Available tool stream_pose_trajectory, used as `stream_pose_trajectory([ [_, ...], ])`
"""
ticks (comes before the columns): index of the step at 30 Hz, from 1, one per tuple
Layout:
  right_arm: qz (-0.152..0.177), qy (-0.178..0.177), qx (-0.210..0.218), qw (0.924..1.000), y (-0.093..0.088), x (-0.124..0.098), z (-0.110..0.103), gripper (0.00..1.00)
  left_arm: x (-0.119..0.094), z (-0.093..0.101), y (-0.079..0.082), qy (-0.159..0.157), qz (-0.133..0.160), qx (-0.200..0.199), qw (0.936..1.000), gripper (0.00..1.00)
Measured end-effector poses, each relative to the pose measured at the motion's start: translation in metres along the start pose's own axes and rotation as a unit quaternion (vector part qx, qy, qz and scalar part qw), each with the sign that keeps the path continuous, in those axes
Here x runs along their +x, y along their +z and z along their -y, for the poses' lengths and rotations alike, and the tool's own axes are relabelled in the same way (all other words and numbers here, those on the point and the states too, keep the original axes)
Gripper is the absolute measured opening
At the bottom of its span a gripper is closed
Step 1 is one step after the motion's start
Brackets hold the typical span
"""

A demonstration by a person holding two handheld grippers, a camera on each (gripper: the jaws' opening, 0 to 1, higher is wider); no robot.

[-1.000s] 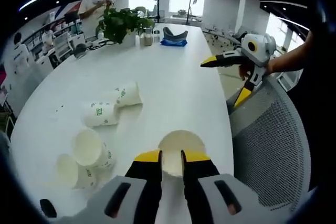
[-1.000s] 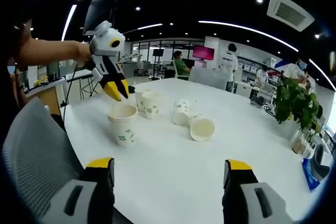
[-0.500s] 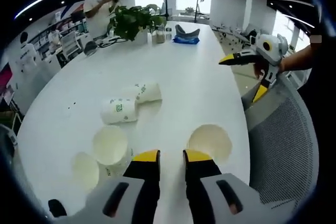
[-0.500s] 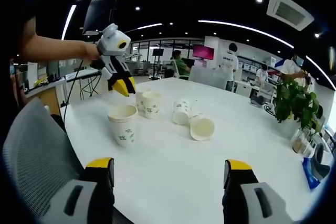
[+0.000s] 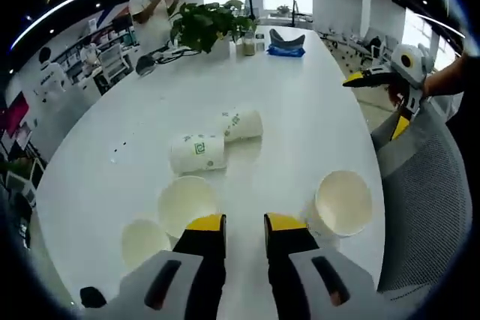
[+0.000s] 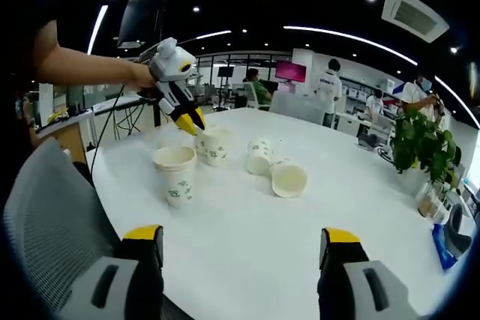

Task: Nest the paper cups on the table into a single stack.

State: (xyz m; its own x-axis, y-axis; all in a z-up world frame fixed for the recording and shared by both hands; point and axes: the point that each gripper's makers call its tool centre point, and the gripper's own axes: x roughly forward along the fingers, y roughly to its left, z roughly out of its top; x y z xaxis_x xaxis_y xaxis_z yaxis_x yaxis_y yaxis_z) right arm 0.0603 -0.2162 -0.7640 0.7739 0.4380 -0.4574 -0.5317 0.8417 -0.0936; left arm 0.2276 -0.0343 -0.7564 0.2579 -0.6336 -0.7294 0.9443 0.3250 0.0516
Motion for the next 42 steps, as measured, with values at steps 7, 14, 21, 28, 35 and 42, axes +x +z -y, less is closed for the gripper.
stream_pose_trajectory([
  [7,-0.004,-0.001,0.0,1.0,-0.002,0.0,0.001,0.87,0.011,-0.016,0.001,0.011,-0.002,0.001,0.9999,0.17],
  [14,-0.006,-0.004,0.002,1.0,-0.002,0.0,0.002,0.87,0.022,-0.019,-0.002,0.013,-0.012,0.001,0.9998,0.15],
  [21,-0.009,-0.004,0.0,1.0,-0.003,0.001,0.001,0.86,0.035,-0.023,-0.006,0.009,-0.024,0.012,0.9996,0.13],
  [28,-0.009,-0.004,0.003,0.9999,-0.003,0.001,0.002,0.86,0.045,-0.024,-0.011,0.002,-0.036,0.025,0.999,0.09],
  [35,-0.01,-0.006,0.005,0.9999,-0.004,0.0,0.002,0.86,0.044,-0.022,-0.013,-0.005,-0.045,0.031,0.9985,0.04],
  [42,-0.01,-0.007,0.005,0.9999,-0.004,0.0,0.003,0.85,0.045,-0.021,-0.013,-0.005,-0.045,0.035,0.9983,0.01],
])
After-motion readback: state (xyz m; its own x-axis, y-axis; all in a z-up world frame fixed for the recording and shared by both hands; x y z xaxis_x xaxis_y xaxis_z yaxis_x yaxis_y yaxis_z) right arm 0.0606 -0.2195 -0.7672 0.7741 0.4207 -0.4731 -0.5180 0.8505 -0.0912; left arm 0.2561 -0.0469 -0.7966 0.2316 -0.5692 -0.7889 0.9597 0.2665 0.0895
